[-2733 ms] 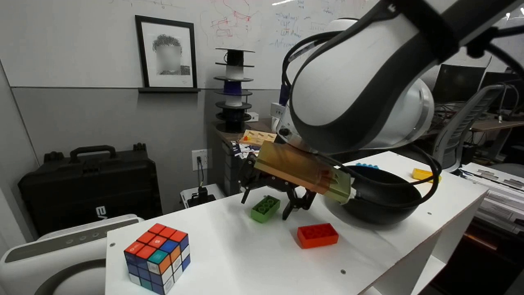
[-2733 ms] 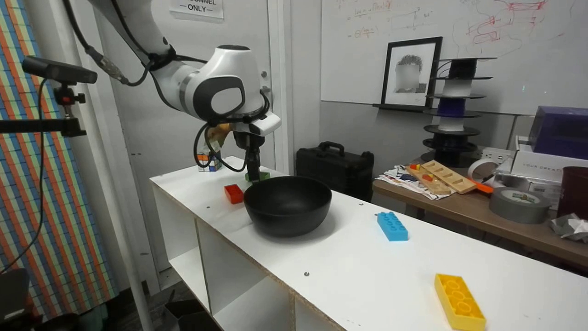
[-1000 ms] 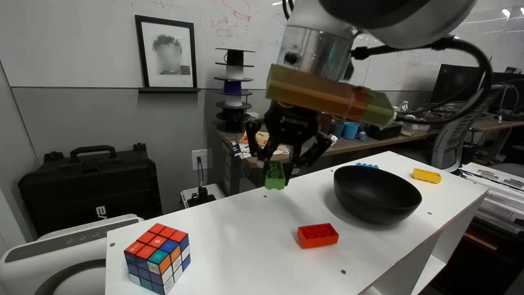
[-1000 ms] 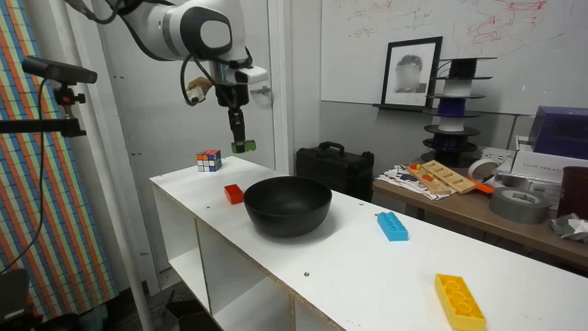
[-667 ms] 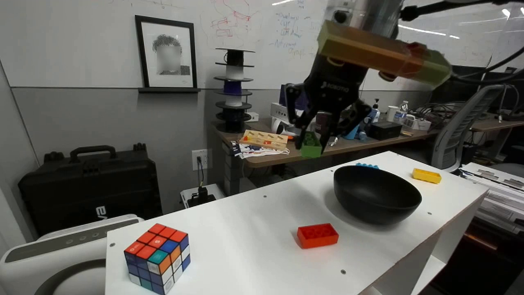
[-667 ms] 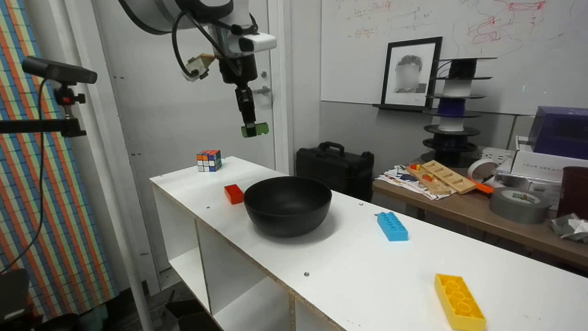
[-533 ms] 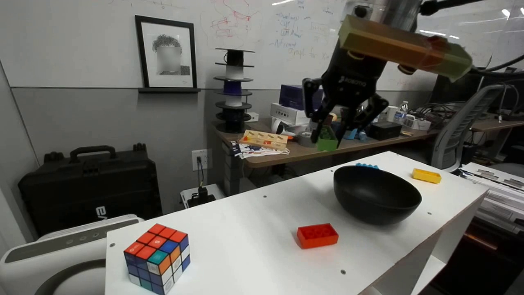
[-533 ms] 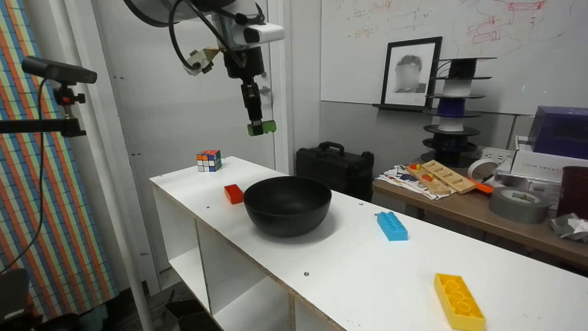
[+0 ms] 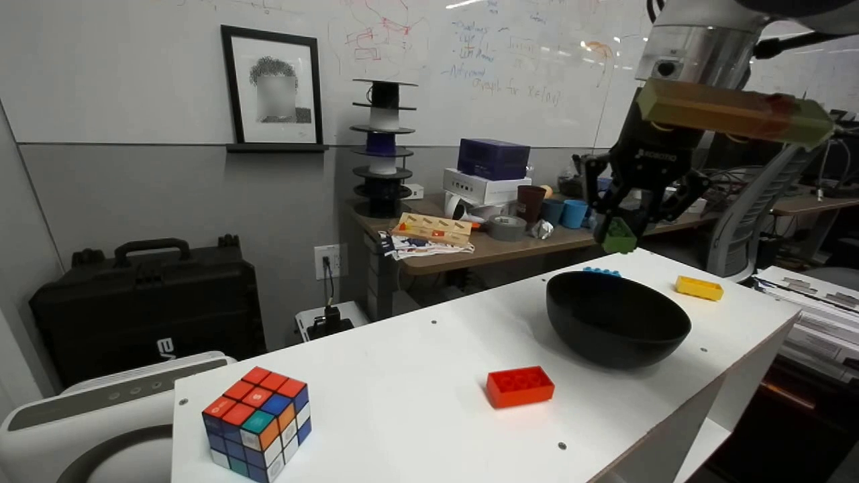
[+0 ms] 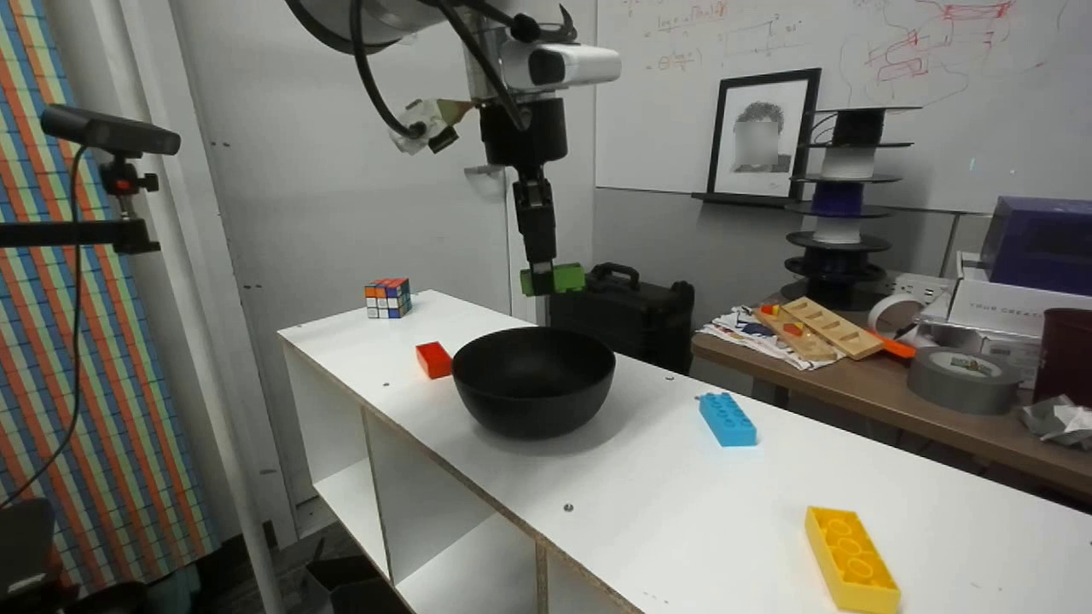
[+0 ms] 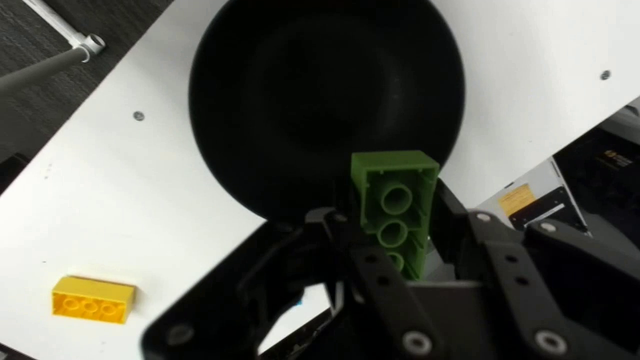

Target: Put the green, orange, blue and yellow lego bricks in the black bowl respectively

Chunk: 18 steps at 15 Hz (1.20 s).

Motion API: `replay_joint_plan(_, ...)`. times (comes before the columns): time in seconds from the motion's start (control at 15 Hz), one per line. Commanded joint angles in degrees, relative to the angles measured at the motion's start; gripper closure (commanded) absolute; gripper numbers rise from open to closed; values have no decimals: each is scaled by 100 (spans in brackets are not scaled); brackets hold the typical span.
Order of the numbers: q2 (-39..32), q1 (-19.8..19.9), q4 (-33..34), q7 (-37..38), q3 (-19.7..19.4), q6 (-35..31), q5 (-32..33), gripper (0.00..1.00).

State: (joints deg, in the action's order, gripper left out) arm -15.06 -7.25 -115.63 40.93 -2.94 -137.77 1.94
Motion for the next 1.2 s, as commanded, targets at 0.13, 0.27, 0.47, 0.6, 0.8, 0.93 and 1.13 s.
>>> replay_joint_plan(0.13,-152,168,39,-205,-97,571,197,37)
replay_joint_plan(0.27,-175,185,19,-291,-80,609,235,29)
replay_joint_plan(0.47,-217,147,23,-585,23,514,198,7)
replay_joint_plan(0.6,-208,56,23,-857,132,479,244,0)
replay_joint_plan(0.8,-249,-195,136,-1329,487,795,116,0)
replay_joint_plan(0.93,-257,-389,166,-1516,741,1079,64,0)
replay_joint_plan(1.13,-398,-702,318,-1752,1092,1506,91,0)
